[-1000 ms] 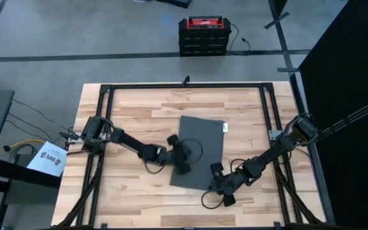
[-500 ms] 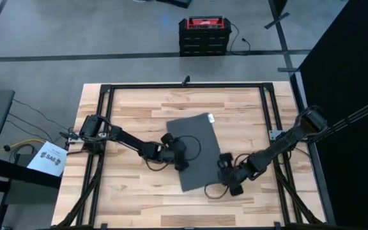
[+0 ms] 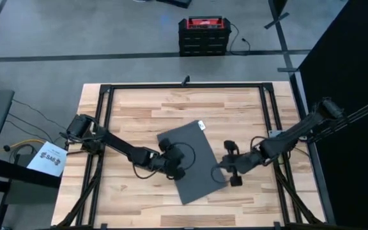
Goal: Roll towel
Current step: Fold the gray towel
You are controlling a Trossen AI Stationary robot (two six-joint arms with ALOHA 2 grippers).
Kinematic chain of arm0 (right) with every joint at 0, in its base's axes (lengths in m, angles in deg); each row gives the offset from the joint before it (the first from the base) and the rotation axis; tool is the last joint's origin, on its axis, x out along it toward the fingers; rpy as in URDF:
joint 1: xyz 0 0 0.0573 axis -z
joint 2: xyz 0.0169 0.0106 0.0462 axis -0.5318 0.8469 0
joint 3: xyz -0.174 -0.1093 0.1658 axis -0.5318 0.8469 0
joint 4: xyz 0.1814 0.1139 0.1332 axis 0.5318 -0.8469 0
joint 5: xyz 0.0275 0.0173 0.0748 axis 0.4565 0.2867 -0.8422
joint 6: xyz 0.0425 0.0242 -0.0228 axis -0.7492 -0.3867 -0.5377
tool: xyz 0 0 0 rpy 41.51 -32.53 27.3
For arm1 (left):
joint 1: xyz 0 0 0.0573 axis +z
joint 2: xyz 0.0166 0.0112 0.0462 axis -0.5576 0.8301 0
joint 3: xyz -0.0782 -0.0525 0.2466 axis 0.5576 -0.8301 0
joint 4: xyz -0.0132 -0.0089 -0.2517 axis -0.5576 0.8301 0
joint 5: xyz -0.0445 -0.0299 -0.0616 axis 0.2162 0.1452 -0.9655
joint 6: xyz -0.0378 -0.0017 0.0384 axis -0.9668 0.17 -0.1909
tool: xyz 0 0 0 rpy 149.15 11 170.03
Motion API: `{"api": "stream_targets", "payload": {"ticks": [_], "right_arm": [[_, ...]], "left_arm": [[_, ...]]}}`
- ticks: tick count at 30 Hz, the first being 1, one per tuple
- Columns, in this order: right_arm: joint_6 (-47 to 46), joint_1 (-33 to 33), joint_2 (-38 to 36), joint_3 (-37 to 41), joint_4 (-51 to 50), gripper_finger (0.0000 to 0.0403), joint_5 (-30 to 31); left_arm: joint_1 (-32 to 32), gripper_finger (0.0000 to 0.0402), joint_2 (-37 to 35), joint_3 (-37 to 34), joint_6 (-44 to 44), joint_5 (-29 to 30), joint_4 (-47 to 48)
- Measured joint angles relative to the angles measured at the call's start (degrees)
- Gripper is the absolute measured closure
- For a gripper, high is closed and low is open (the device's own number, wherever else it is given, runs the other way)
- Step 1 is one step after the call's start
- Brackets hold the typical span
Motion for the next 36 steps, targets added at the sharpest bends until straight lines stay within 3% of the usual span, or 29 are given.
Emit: {"api": "stream_targets", "payload": {"ticks": [7,12,17,20,26,30,36], "right_arm": [[0.97,-1.05,16.80,0.00,17.19,0.0403,-5.37],[-1.95,-0.26,21.59,-0.23,14.21,0.0403,-5.91],[-0.86,2.24,19.16,-0.33,5.80,0.0403,-5.84],[2.92,4.95,16.22,-0.19,-0.30,0.0403,-5.87],[11.92,14.28,10.39,0.09,-11.52,0.0403,-1.91],[15.62,20.19,6.41,0.09,-13.74,0.0403,0.00],[12.45,16.93,-0.25,0.02,-15.01,0.0403,-1.73]], "left_arm": [[9.16,0.0386,-0.15,0.09,4.66,0.55,6.15],[12.24,0.0386,-0.15,-0.51,-0.69,0.40,17.27],[10.94,0.0386,-0.59,-5.82,-6.62,-2.48,13.77],[9.25,0.0386,-0.66,-9.04,-11.31,-1.35,11.67],[6.25,0.0386,-0.81,-10.69,-18.23,-1.08,12.48],[4.89,0.0386,-2.41,-10.97,-20.37,-2.32,13.67],[3.16,0.0386,-9.49,-11.69,-20.91,-2.90,18.24]]}}
